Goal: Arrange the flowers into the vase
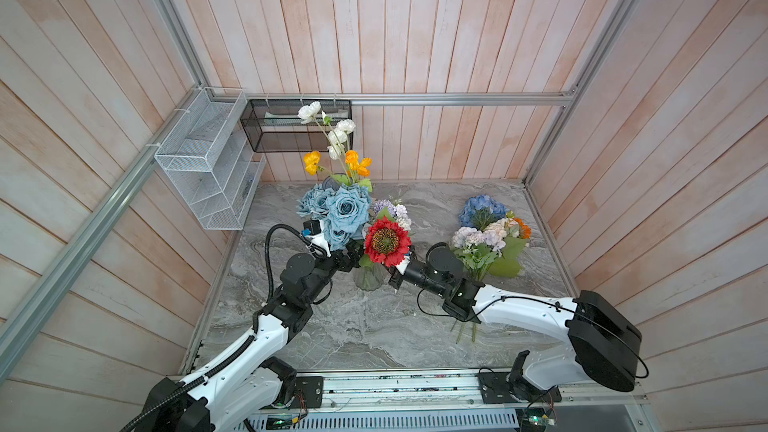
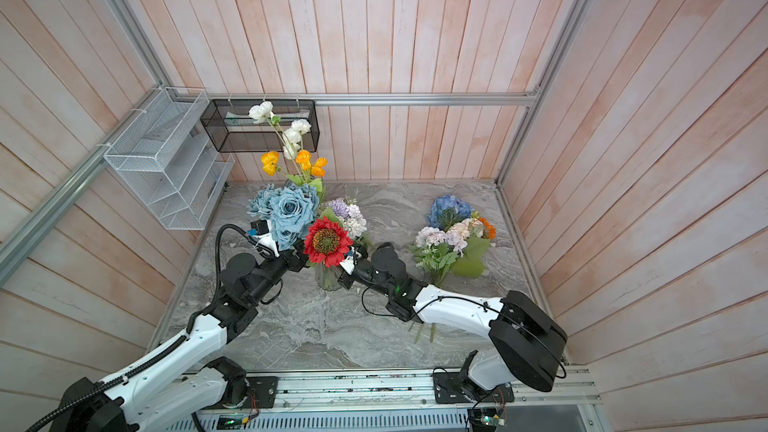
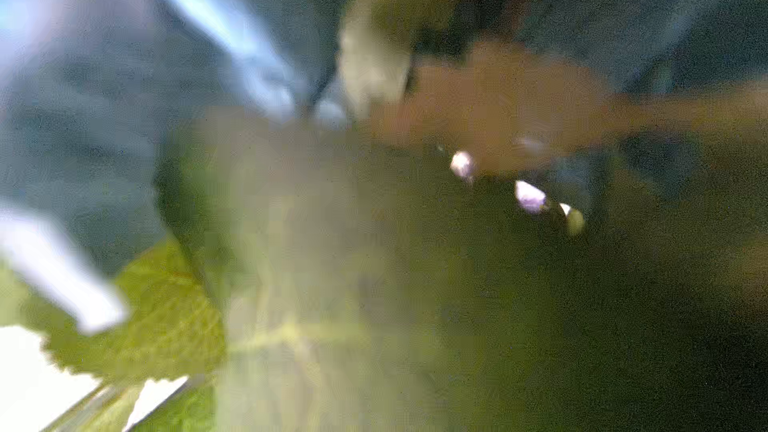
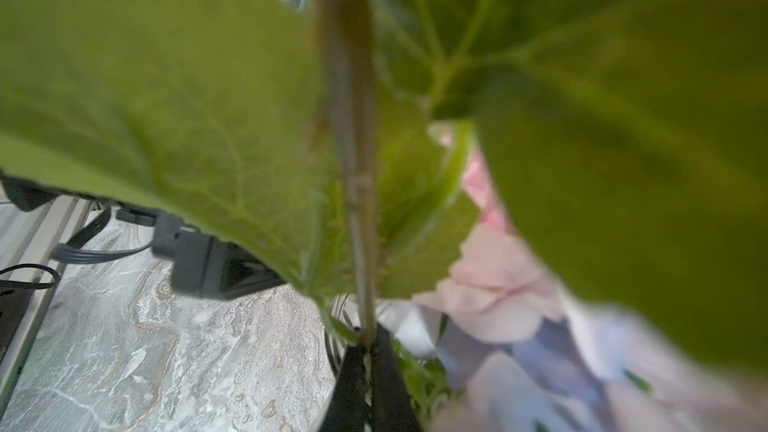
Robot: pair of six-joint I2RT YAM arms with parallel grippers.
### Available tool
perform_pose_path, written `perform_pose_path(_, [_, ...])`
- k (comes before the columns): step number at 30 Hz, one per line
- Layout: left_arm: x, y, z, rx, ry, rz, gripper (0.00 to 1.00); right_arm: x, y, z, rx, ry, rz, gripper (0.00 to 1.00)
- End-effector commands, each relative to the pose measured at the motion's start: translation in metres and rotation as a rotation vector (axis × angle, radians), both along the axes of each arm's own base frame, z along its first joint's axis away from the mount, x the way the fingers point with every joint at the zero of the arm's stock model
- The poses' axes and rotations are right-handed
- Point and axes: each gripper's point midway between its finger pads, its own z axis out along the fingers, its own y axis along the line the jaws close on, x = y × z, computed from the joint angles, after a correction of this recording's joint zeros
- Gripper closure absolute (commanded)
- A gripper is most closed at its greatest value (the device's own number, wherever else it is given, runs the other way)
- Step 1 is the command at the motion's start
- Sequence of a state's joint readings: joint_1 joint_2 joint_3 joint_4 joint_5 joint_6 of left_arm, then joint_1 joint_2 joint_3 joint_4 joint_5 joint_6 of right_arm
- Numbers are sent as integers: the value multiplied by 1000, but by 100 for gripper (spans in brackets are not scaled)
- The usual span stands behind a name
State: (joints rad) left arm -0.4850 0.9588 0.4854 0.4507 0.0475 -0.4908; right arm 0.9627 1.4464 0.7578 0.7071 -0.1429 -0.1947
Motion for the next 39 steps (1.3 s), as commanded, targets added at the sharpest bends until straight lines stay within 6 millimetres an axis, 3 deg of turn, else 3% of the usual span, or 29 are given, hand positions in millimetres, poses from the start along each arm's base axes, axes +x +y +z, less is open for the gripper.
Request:
perform_pose_path(1, [-2,7,-3,0,2,23,0,2,5,-5,-42,16,-8,100])
perform_pose_path(17, [-4,8,-1,-12,-10,26,0,-12,-16,-21,-130,181,-22,68])
perform_pose_path(20, [-4,9,0,-13,-11,28,0,-20,-24,-11,-96,172,-11,64])
perform_pose_path(28, [-3,8,0,-18,-9,27,0,-51,-37,48,109,56,88,58])
perform_pose_path(32, [-2,8,1,-18,-9,27,0,-57,-33,54,168,5,103,58])
perform_pose_path(39, [-2,8,2,-16,-8,24,0,-45,-21,59,223,-49,75,58])
